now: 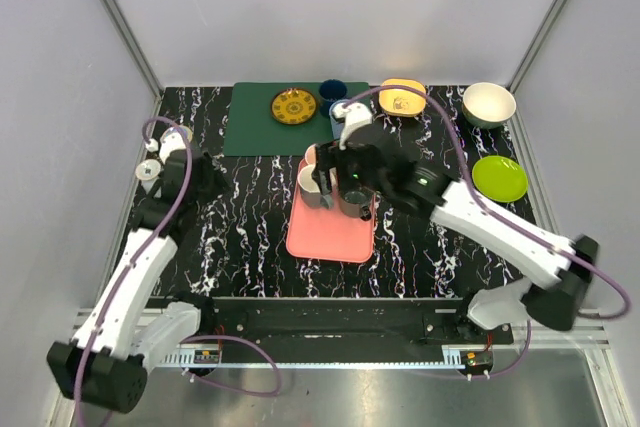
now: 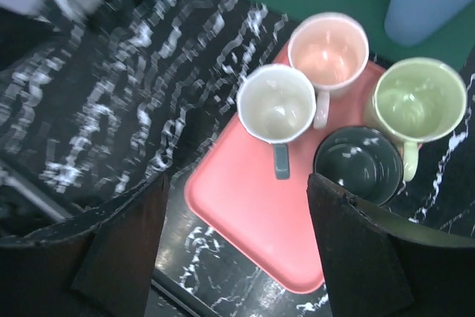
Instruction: Turn the mug right side up
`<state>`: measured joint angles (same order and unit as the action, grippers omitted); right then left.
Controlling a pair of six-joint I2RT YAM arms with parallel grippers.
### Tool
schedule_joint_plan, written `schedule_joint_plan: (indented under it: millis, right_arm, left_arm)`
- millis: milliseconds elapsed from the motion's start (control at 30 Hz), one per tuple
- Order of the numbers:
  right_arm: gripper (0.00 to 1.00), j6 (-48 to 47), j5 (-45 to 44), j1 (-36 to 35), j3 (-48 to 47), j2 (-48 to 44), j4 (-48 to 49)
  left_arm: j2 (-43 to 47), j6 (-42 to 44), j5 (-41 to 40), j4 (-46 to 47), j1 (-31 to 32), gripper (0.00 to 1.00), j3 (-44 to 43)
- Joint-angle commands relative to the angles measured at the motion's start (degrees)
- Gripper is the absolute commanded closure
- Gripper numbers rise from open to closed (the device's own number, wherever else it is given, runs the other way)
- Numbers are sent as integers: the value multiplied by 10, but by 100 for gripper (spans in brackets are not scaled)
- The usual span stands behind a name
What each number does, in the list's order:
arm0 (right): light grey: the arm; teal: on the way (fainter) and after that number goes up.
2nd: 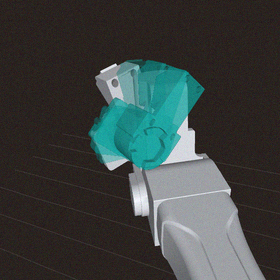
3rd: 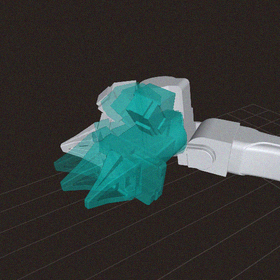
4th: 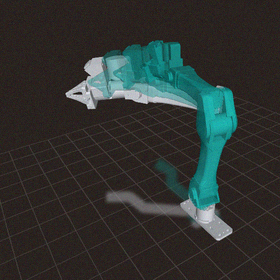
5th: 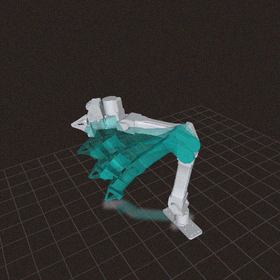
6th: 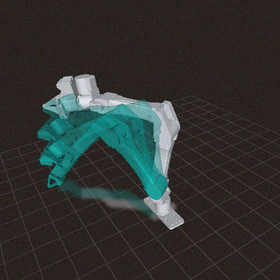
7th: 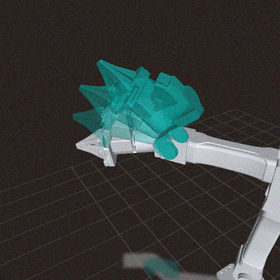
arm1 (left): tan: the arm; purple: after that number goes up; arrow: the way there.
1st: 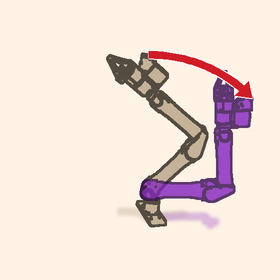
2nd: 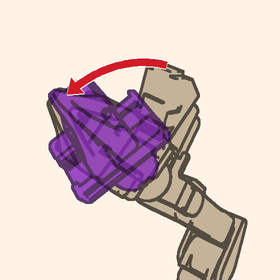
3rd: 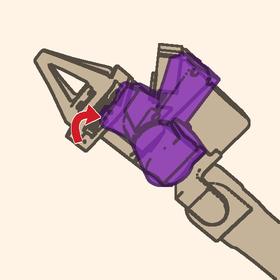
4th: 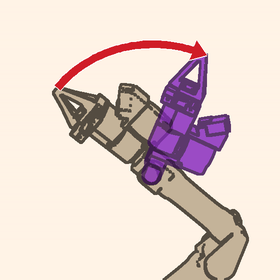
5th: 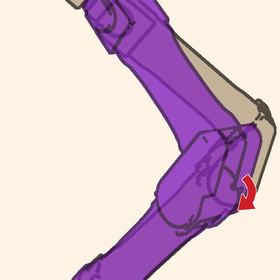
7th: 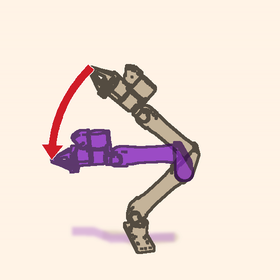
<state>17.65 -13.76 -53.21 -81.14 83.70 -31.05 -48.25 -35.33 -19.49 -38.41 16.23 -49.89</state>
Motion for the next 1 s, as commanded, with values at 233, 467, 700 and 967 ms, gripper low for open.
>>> schedule_joint_plan:
  millis: [233,467,700,967]
  right_arm:
    - [19,15,28,1,105,-155,50]
    - [19,11,34,1,136,-198,70]
    - [19,12,23,1,172,-235,84]
    - [18,6,13,1,189,-249,89]
  left_arm:
    - [-266,79,69,121,-197,41,-112]
    - [-372,58,49,176,-211,30,-157]
    - [-434,65,48,191,-232,1,-202]
    - [-496,108,59,201,-245,8,-240]
